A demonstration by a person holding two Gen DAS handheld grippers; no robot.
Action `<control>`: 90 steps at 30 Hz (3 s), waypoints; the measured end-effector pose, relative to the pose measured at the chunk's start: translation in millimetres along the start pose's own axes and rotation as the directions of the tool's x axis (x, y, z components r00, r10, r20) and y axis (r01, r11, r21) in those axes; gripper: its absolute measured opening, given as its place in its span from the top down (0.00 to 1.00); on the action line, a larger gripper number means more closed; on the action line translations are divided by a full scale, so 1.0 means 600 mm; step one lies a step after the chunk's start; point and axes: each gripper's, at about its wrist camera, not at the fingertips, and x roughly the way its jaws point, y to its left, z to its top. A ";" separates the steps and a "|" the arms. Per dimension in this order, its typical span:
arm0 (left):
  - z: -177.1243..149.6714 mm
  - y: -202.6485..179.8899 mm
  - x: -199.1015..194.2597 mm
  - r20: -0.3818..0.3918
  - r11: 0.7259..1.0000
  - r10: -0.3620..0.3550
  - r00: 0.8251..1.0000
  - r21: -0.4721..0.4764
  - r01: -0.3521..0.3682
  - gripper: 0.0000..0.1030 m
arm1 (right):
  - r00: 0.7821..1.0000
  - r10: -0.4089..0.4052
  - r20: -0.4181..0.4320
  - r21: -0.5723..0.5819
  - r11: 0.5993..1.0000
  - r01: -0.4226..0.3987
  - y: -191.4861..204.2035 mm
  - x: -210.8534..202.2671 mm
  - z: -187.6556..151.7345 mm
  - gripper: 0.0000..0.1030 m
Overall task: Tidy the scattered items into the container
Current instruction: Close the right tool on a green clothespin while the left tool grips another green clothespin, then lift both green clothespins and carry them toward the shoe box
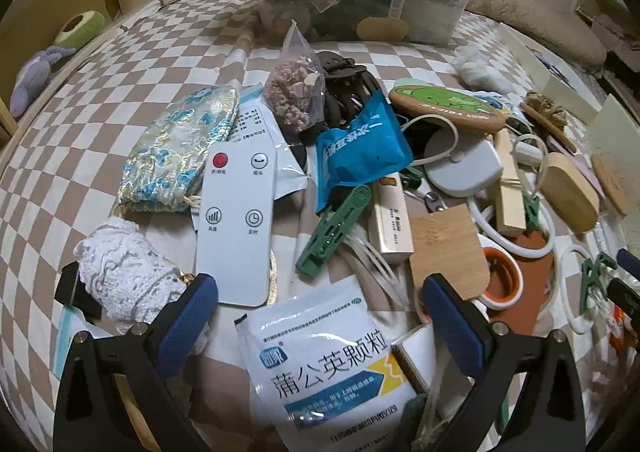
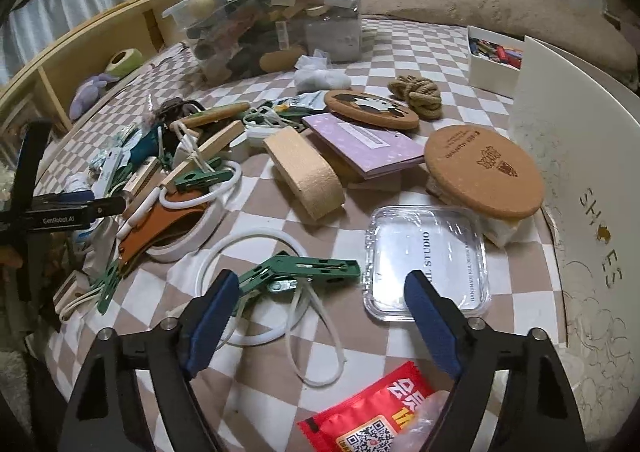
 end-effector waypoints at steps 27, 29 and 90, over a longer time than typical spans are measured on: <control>-0.026 -0.035 -0.053 0.008 0.983 -0.185 0.983 -0.007 0.185 0.40 | 0.996 0.089 -0.012 0.016 0.996 -0.089 -0.002 0.010 0.009 0.81; -0.029 -0.036 -0.062 0.020 0.981 -0.194 0.981 -0.005 0.194 0.40 | 0.995 0.095 -0.003 0.021 0.995 -0.095 -0.005 0.006 0.010 0.82; -0.077 -0.079 -0.125 0.117 0.971 -0.232 0.966 0.087 0.222 0.90 | 0.976 0.205 0.069 0.019 0.978 -0.207 0.005 -0.058 0.013 0.87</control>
